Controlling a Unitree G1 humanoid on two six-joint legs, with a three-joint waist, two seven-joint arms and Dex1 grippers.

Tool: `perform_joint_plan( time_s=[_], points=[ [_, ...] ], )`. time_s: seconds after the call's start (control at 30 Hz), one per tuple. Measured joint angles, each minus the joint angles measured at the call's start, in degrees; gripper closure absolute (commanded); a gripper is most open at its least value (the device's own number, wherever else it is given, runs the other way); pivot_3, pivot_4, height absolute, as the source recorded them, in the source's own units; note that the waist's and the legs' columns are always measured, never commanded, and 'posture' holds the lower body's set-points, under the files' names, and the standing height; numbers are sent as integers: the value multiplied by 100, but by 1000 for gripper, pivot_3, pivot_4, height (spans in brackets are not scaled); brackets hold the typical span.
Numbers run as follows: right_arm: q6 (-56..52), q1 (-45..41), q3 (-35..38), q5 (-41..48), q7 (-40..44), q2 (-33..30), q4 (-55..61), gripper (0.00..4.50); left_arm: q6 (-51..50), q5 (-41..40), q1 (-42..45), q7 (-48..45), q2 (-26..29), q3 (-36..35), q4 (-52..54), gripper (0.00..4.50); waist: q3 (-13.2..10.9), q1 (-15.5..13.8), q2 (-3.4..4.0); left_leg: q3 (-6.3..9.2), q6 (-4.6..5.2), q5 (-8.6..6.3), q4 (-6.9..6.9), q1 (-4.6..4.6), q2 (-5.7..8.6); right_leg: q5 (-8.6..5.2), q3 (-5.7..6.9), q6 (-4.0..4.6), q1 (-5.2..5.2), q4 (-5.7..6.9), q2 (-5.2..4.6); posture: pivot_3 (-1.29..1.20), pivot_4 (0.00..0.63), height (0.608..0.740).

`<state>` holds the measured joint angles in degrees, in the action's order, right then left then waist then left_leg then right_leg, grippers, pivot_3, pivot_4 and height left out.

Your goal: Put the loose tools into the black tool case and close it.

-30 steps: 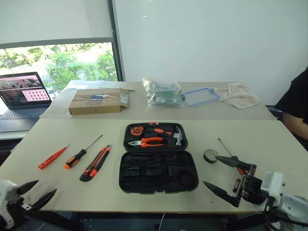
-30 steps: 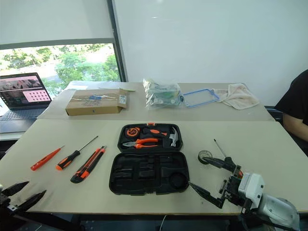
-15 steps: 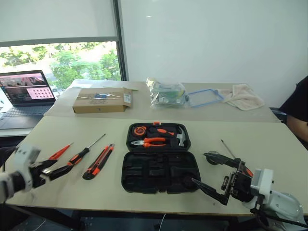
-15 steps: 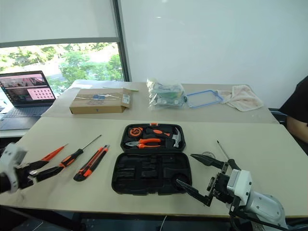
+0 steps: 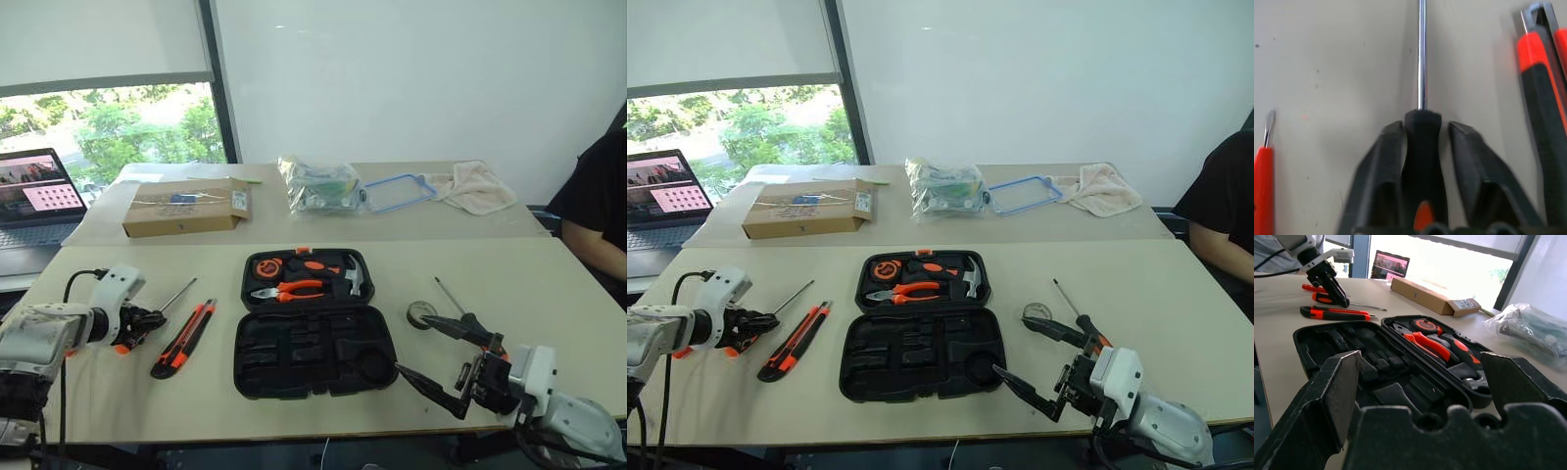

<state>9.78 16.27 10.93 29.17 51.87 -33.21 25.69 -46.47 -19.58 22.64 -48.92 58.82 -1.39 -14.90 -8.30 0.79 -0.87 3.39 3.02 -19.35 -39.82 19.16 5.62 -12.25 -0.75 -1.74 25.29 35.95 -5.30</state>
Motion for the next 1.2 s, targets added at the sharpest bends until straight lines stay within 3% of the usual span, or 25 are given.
perform_joint_plan(
  time_s=[0.13,0.3,0.37,0.47,0.6,0.67,0.87,1.2],
  points=[
    [7,86,156,-45,-49,2,8,0,953,-104,172,-806,-206,-109,-362,4054,-2,-34,-3,0,-1,0,-12,8,0,2,4,3,2,2,-1,0,150,740],
    [7,164,274,-84,-75,-9,37,0,1826,-542,907,-2280,-432,-106,1,4054,-8,-156,-16,0,6,-3,-33,19,2,5,12,1,-2,-3,-7,0,150,740],
    [7,199,357,-84,-79,-28,44,0,1754,-538,1404,-2710,-511,262,354,4054,-9,-168,-16,0,10,-5,-37,18,3,7,11,-2,-8,-4,-8,0,150,740],
    [6,227,415,-87,-90,-37,64,0,1625,-60,2212,-3084,-1003,1399,998,4054,-7,-179,-13,-2,17,-9,-46,18,12,12,0,-12,-17,-6,-12,0,150,740],
    [5,305,444,-94,-140,-22,91,0,1407,527,2448,-2933,-1689,2434,1209,4054,-7,-60,-14,-5,19,-9,-43,18,10,12,-25,-11,0,3,4,0,150,740],
    [7,344,457,-110,-184,7,95,0,1446,834,2461,-2803,-1782,2634,1125,4054,-8,0,-14,-5,18,-9,-41,18,7,12,-37,-8,10,8,7,0,150,740],
    [37,550,530,-201,-249,124,160,0,1649,1399,2489,-2379,-2052,2714,494,4054,-8,-68,-14,-4,21,-10,-53,18,12,13,-35,-10,5,7,5,0,150,740],
    [197,774,564,-252,-318,236,257,0,1747,1688,2479,-2380,-2216,2780,539,4054,-8,-147,-14,-3,23,-12,-60,16,14,14,-33,-11,1,7,3,0,150,740]
  ],
)
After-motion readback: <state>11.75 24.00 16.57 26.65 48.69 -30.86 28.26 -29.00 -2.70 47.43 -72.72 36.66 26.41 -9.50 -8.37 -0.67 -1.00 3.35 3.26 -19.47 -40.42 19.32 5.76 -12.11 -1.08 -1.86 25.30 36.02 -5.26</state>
